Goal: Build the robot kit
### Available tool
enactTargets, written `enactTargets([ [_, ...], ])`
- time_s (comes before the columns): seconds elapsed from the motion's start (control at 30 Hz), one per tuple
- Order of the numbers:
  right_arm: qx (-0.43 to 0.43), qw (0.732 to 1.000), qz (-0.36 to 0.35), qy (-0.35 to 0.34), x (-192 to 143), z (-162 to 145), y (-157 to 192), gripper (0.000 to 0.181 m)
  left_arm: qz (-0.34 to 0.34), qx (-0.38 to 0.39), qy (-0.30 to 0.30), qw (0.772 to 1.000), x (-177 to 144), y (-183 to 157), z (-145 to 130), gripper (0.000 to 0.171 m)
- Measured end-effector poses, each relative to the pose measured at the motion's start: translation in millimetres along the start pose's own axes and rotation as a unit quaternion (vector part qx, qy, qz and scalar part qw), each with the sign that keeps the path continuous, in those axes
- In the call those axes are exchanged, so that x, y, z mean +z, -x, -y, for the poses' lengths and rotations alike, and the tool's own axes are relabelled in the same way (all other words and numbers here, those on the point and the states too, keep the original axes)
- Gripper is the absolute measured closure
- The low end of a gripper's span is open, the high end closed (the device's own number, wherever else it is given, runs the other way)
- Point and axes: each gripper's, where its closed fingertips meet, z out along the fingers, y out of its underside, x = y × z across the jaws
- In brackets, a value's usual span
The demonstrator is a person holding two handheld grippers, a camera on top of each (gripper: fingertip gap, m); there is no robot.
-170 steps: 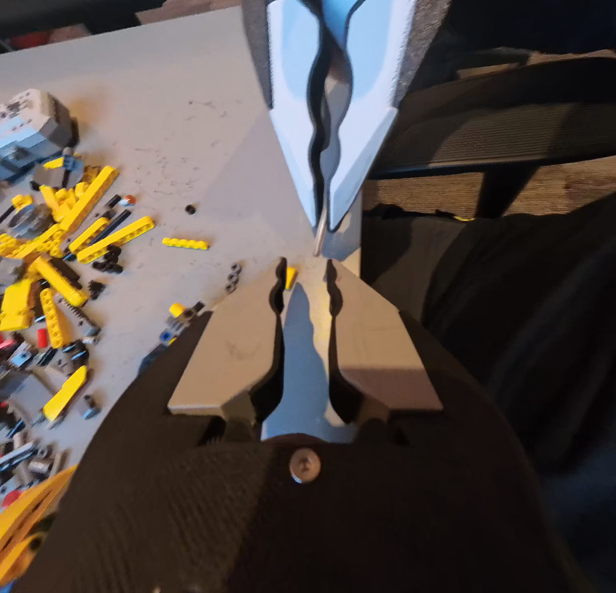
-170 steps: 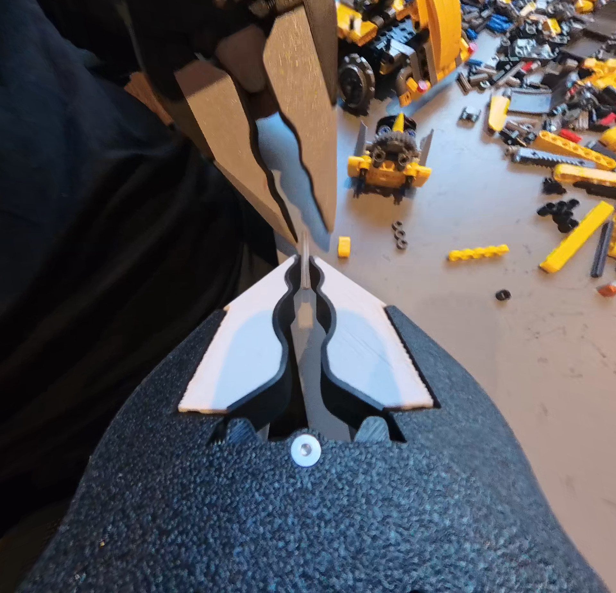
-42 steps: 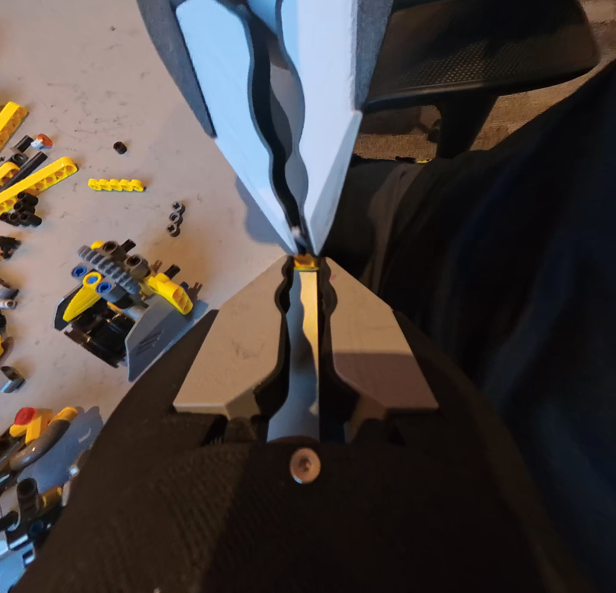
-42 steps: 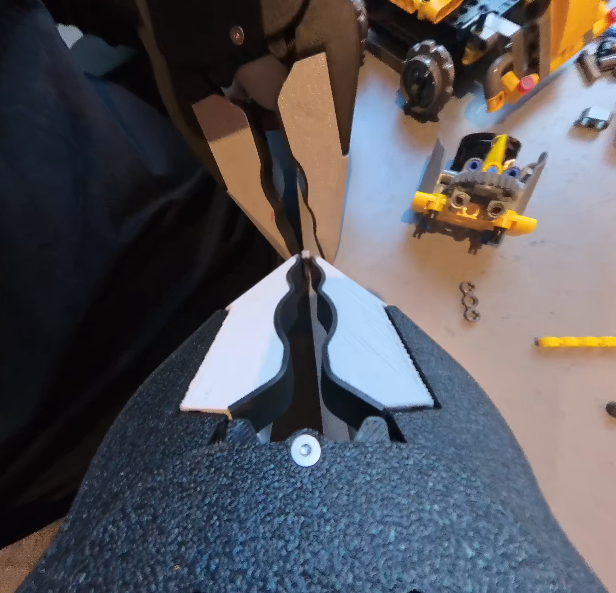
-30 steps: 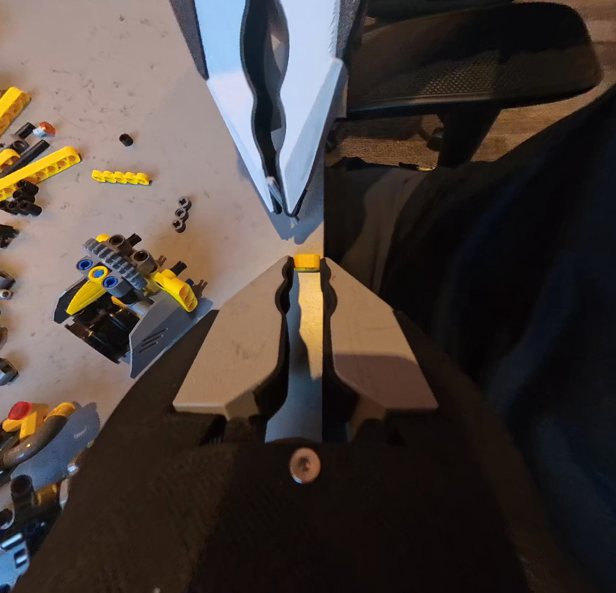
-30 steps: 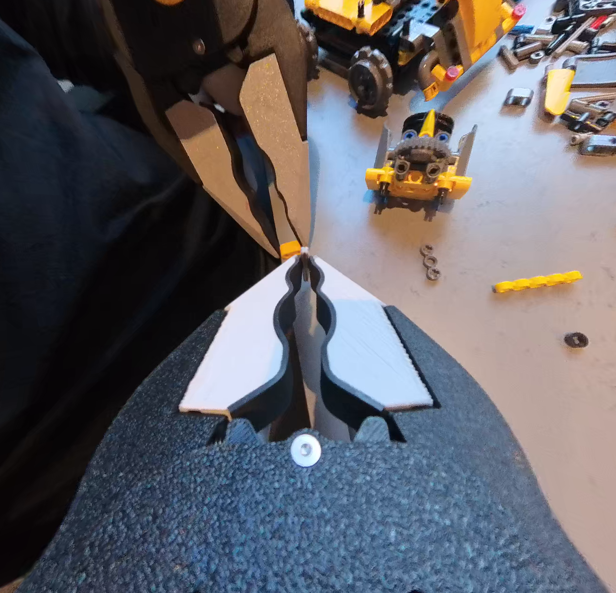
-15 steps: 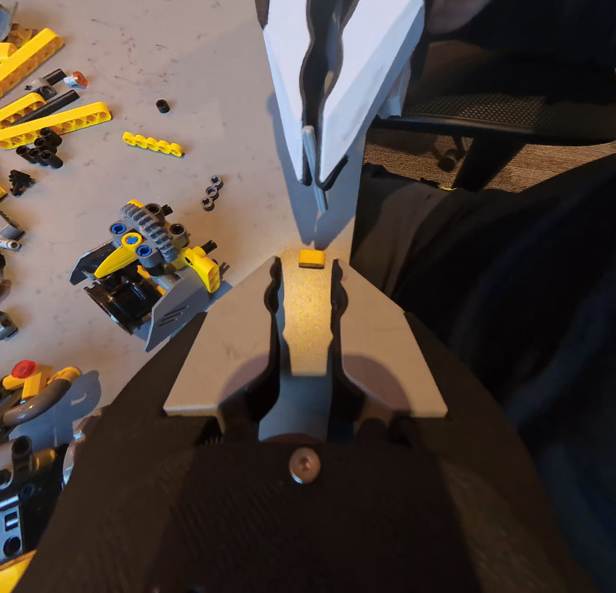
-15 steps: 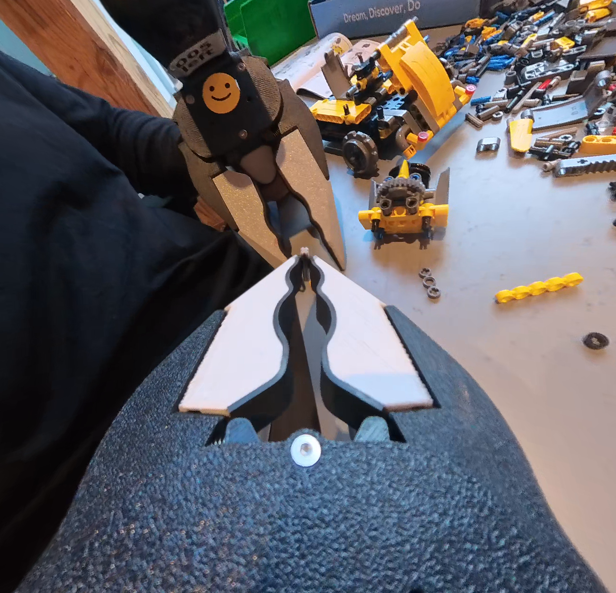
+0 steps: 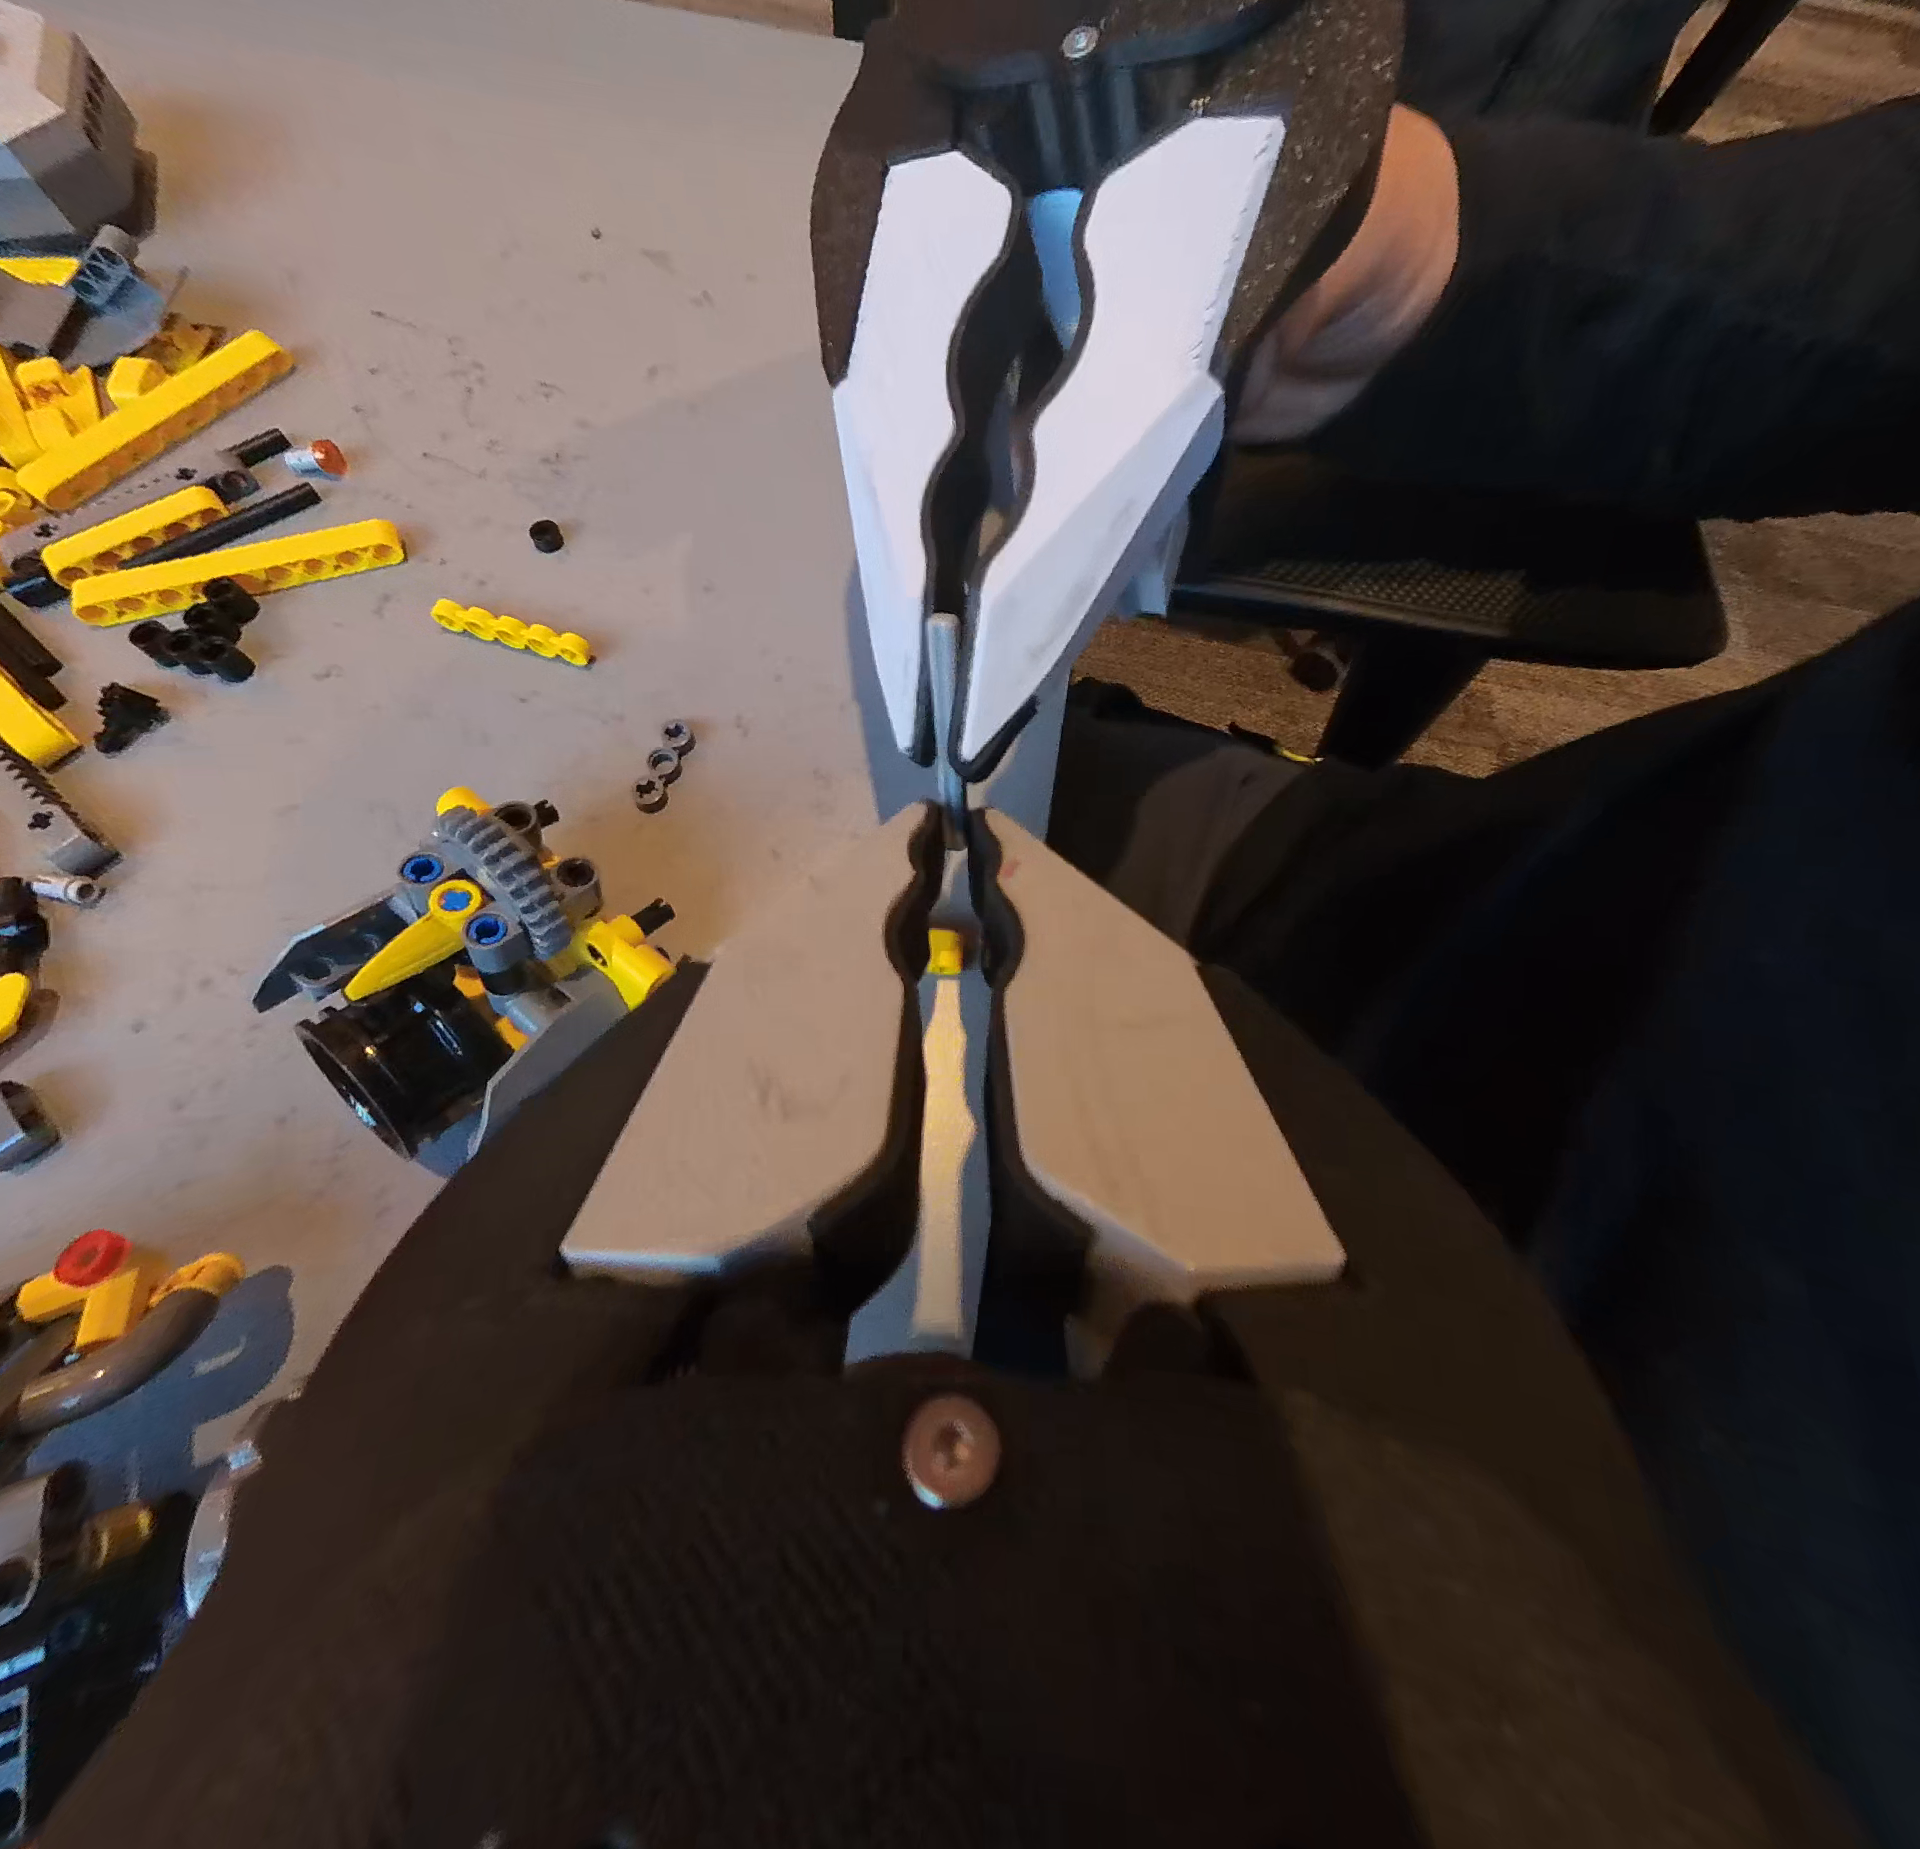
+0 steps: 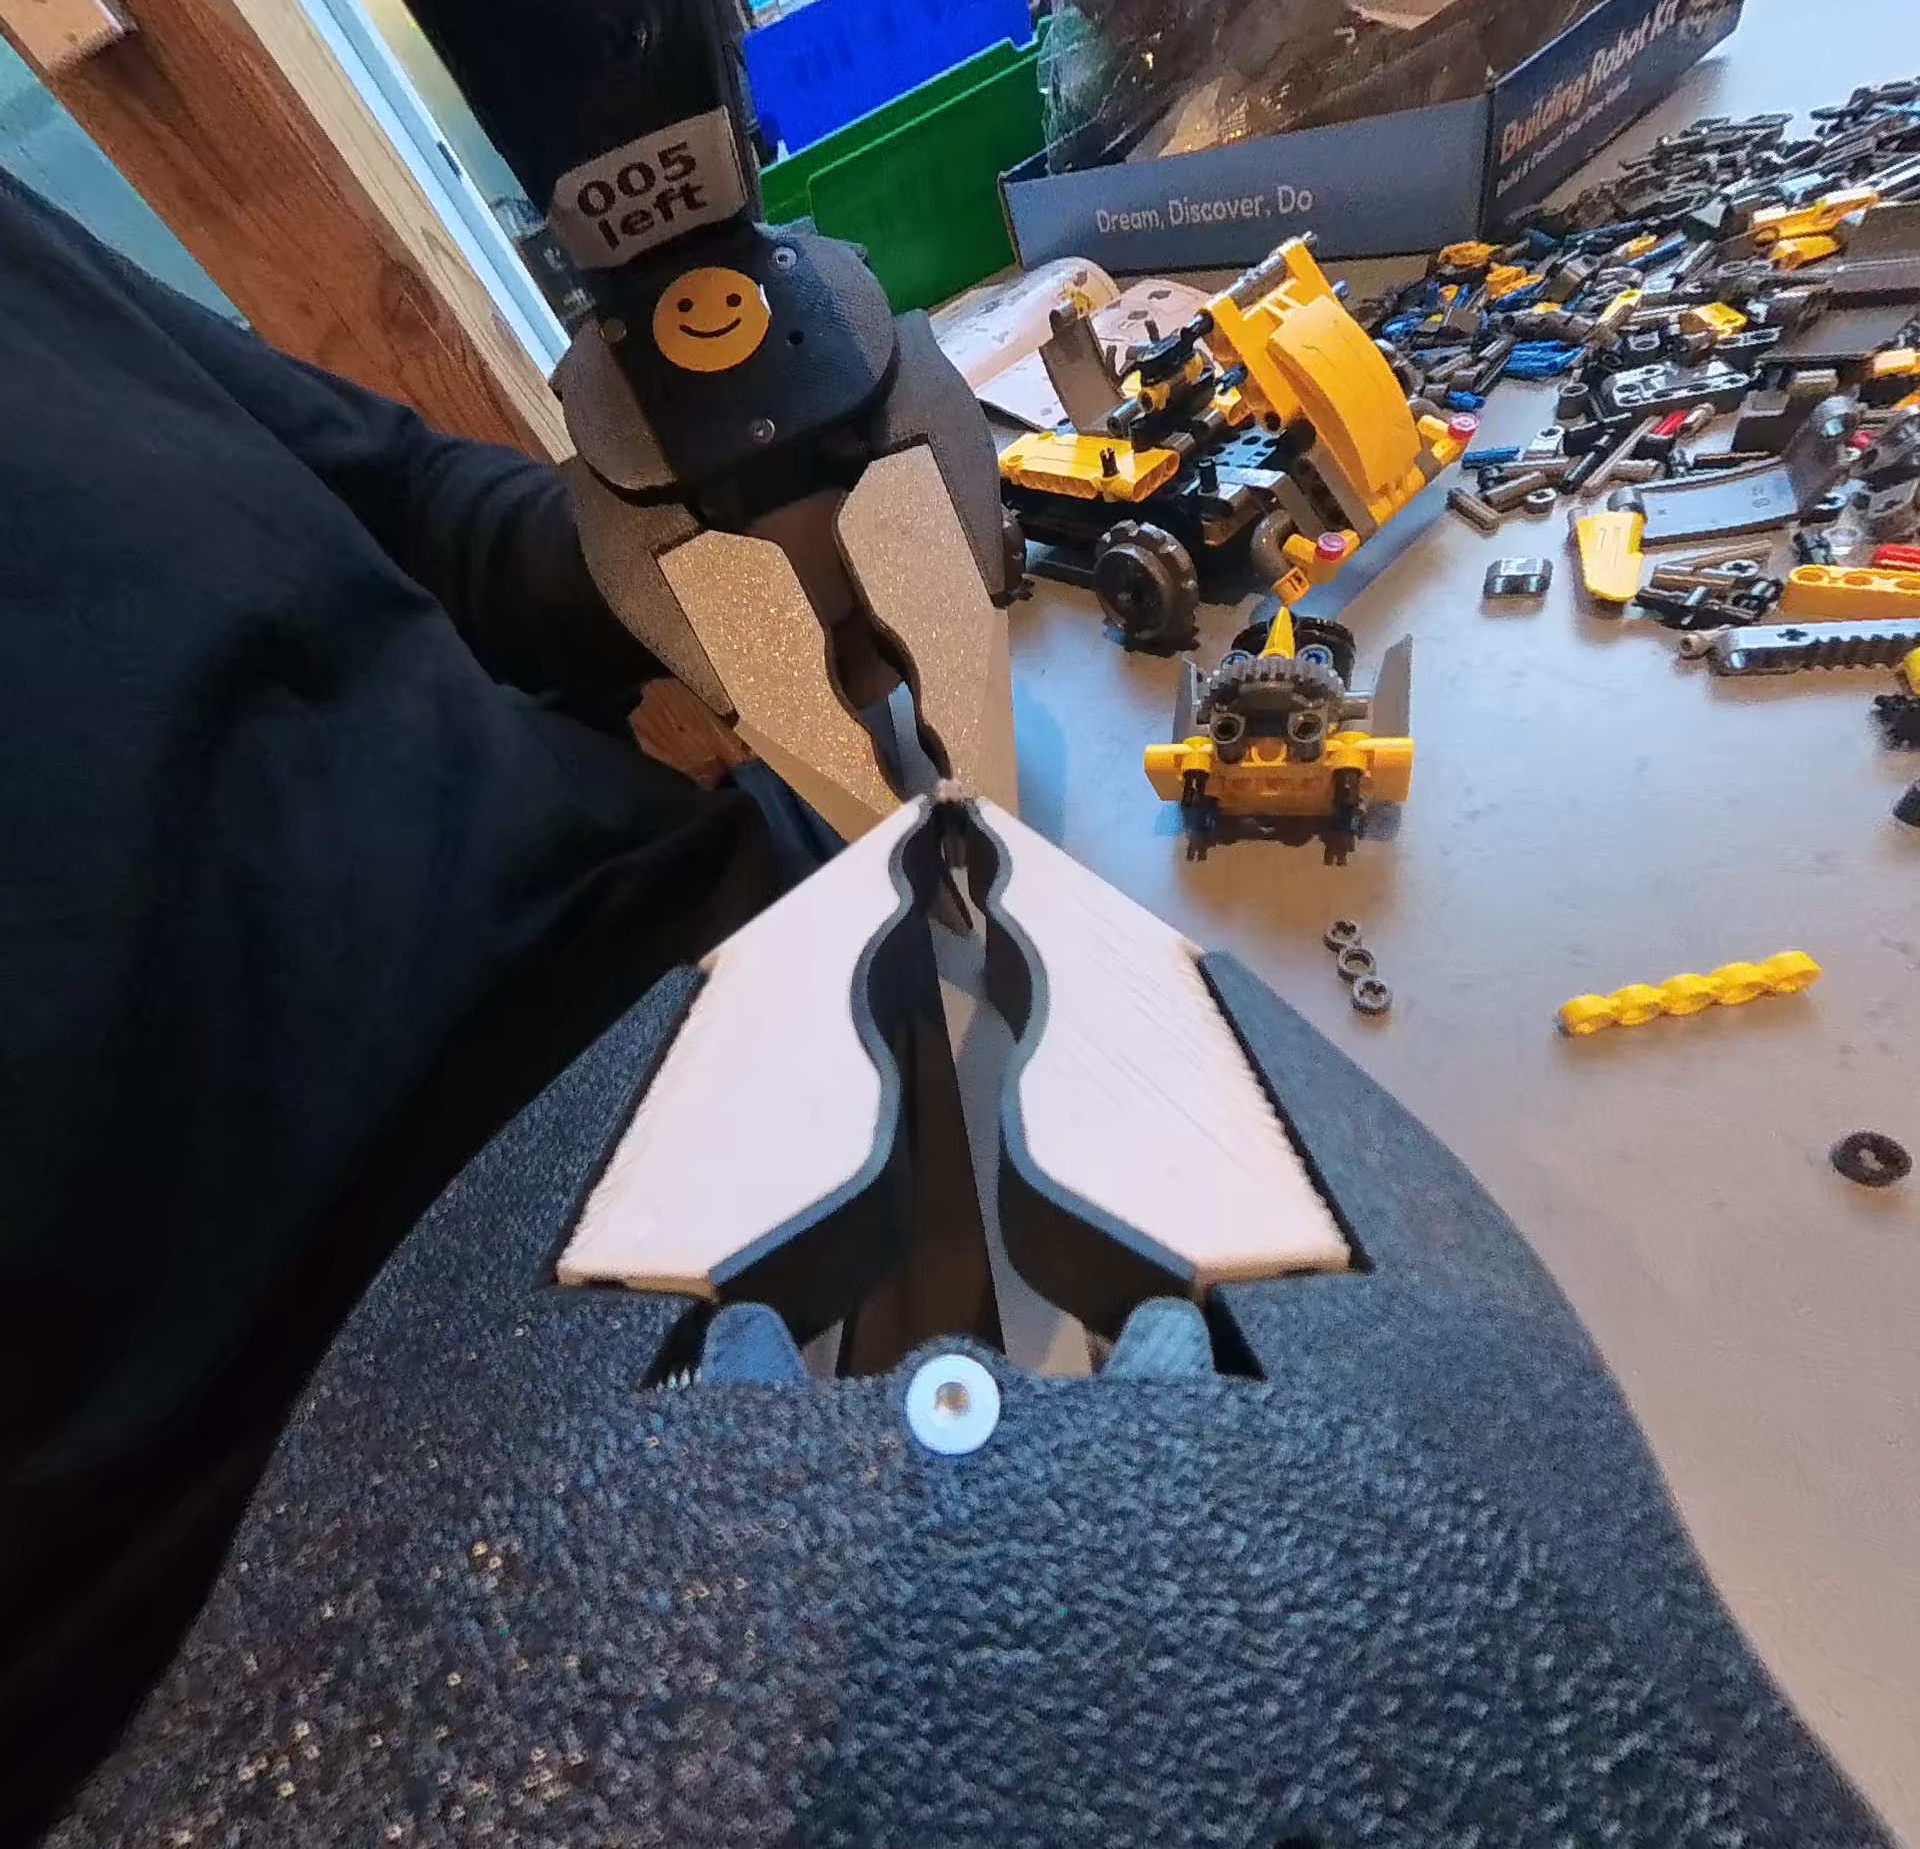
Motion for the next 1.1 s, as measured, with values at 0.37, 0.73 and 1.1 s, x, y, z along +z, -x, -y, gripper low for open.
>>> enactTargets([
  [0.37,-0.168,0.967,-0.075,0.176,-3.7,-34.0,-4.2,0.160,-0.013,0.035,0.126,0.991,7.2,-2.0,-31.2,0.171],
  [0.73,-0.257,0.934,-0.092,0.230,2.9,-41.8,-2.0,0.174,-0.027,0.053,0.162,0.985,8.2,-8.5,-37.0,0.170],
  [1.1,-0.217,0.949,-0.090,0.209,-3.4,-39.4,-5.0,0.177,-0.002,0.041,0.149,0.988,-5.7,2.3,-34.1,0.158],
])
